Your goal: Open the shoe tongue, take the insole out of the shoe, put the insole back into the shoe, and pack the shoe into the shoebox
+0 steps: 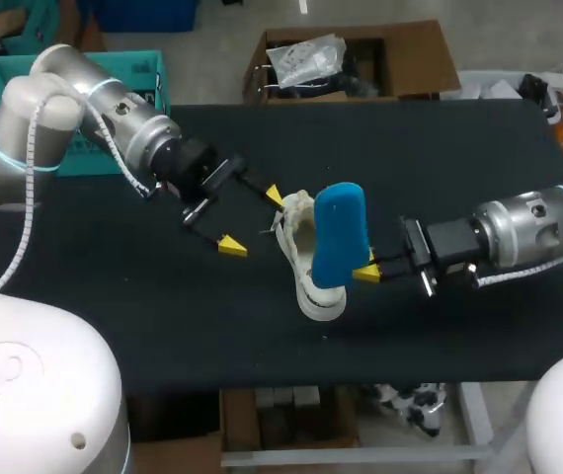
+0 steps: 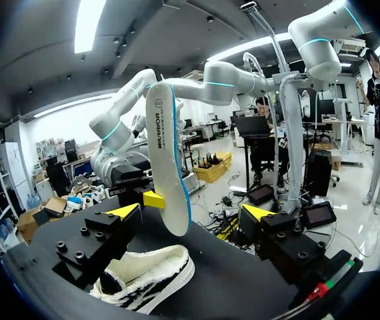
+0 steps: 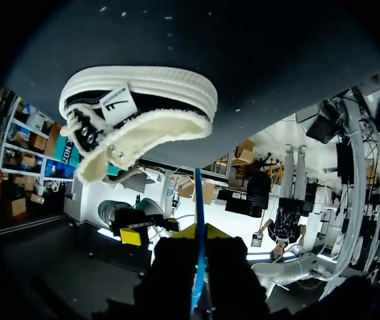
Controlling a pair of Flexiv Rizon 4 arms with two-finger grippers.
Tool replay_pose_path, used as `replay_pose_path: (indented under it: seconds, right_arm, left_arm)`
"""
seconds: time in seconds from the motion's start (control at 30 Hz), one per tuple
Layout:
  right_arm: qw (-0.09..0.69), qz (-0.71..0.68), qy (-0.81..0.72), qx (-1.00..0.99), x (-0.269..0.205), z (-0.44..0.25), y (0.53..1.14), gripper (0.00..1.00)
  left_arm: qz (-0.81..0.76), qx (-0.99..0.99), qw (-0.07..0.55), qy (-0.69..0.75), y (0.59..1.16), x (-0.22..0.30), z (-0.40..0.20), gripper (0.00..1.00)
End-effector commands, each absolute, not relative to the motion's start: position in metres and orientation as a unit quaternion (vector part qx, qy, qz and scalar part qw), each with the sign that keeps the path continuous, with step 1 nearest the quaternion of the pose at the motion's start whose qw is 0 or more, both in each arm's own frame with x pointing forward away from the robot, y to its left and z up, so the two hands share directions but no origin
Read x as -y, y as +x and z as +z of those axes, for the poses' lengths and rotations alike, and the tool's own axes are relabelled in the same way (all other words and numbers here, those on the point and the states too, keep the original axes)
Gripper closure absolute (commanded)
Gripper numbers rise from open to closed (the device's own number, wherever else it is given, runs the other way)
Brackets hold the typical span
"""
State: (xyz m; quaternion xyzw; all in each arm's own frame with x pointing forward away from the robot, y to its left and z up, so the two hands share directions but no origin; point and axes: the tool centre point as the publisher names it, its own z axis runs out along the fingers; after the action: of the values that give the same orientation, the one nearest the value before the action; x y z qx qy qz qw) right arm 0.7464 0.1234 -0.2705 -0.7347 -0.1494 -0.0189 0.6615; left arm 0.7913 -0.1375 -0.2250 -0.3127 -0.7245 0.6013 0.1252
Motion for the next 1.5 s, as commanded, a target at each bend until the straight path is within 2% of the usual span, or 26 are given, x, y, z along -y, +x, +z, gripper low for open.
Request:
replay_pose_path:
  seconds: [0.03, 0.2, 0.57, 1.03, 1.5]
  right_arm:
    - [0.663, -0.023, -0.733, 0.146, -0.121, -0.272, 0.742, 1.0]
    - [0.663, -0.023, -0.733, 0.146, -0.121, -0.272, 0.742, 1.0]
    - [0.649, -0.113, -0.731, 0.178, -0.14, -0.295, 0.769, 1.0]
    - [0.652, -0.116, -0.724, 0.192, -0.14, -0.298, 0.774, 1.0]
    - [0.618, -0.173, -0.733, 0.226, -0.142, -0.323, 0.802, 1.0]
  left_arm:
    - [0.637, 0.738, 0.016, -0.222, 0.785, 0.138, -0.224, 0.0]
    - [0.64, 0.737, 0.016, -0.217, 0.783, 0.141, -0.227, 0.0]
    - [0.645, 0.741, -0.027, -0.182, 0.784, 0.151, -0.25, 0.0]
    - [0.645, 0.741, -0.027, -0.182, 0.784, 0.151, -0.25, 0.0]
    - [0.632, 0.727, -0.118, -0.24, 0.809, 0.176, -0.284, 0.0]
